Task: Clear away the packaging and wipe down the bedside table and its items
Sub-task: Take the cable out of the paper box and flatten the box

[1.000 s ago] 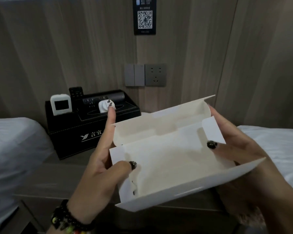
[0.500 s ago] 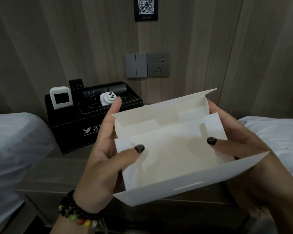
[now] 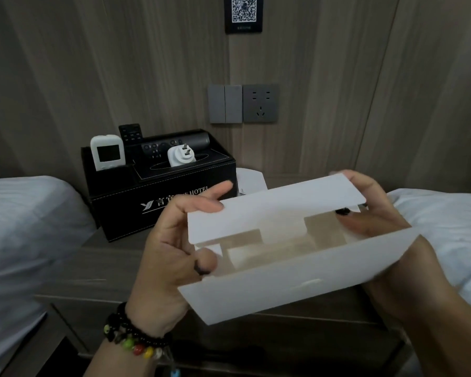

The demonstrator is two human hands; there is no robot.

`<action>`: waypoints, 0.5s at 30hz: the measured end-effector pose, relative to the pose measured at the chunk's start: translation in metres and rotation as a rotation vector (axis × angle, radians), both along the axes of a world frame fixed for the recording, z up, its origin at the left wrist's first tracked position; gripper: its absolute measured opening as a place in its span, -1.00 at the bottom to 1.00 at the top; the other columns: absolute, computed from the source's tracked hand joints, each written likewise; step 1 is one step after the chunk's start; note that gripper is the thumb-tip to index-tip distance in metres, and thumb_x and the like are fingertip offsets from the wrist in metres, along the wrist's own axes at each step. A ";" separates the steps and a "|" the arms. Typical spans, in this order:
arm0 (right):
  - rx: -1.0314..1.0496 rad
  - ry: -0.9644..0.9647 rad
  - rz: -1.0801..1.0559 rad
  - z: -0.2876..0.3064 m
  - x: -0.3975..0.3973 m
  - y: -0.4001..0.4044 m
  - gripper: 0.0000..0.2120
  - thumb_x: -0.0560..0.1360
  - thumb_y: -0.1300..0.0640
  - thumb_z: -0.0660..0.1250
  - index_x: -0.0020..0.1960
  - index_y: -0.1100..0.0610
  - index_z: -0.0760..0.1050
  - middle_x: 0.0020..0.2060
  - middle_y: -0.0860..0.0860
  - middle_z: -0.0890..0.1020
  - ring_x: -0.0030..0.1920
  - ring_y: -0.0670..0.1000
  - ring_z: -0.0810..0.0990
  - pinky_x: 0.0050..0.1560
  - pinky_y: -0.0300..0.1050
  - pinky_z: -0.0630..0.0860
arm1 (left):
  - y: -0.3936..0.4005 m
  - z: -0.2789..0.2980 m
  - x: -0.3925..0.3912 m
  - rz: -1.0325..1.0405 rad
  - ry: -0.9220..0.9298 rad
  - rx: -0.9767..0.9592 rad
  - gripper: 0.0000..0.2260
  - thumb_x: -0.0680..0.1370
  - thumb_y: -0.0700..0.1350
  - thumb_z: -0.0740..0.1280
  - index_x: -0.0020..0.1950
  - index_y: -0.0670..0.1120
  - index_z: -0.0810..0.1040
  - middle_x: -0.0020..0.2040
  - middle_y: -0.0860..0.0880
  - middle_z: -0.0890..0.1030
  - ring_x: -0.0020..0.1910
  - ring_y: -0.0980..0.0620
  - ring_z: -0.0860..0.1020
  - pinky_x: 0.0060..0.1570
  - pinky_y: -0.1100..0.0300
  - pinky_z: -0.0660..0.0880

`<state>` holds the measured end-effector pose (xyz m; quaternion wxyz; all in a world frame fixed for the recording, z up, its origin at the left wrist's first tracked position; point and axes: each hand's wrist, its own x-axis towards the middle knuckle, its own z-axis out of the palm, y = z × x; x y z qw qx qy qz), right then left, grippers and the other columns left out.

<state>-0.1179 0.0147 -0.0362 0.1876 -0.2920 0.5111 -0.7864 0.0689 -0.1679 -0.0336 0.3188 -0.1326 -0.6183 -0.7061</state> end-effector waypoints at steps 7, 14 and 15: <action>0.138 0.078 -0.084 0.026 0.047 0.002 -0.72 0.62 0.38 0.04 -0.02 0.19 0.51 -0.16 0.17 0.68 -0.45 -0.07 0.61 -0.47 -0.33 0.50 | 0.004 -0.009 0.001 0.208 -0.036 0.045 -0.88 0.36 -0.09 0.42 -0.14 0.06 0.60 0.24 -0.01 0.59 0.19 -0.06 0.59 -0.10 0.15 0.58; 0.105 -0.001 -0.385 0.033 0.086 0.007 -0.85 0.35 -0.09 0.39 -0.22 -0.04 0.67 -0.30 0.01 0.69 -0.22 0.13 0.66 -0.13 0.15 0.58 | -0.018 0.006 -0.009 0.060 -0.306 -0.242 -0.36 0.26 0.23 0.51 0.23 -0.09 0.57 0.19 0.03 0.64 0.14 0.09 0.61 0.02 0.30 0.55; 0.131 0.040 -0.403 0.033 0.084 0.009 -0.80 0.47 -0.07 0.31 -0.21 -0.06 0.68 -0.28 0.00 0.70 -0.19 0.13 0.67 -0.05 0.20 0.57 | -0.015 0.006 -0.001 0.012 -0.323 -0.278 -0.37 0.29 0.16 0.49 0.28 -0.11 0.55 0.25 -0.01 0.60 0.21 0.02 0.58 0.08 0.28 0.53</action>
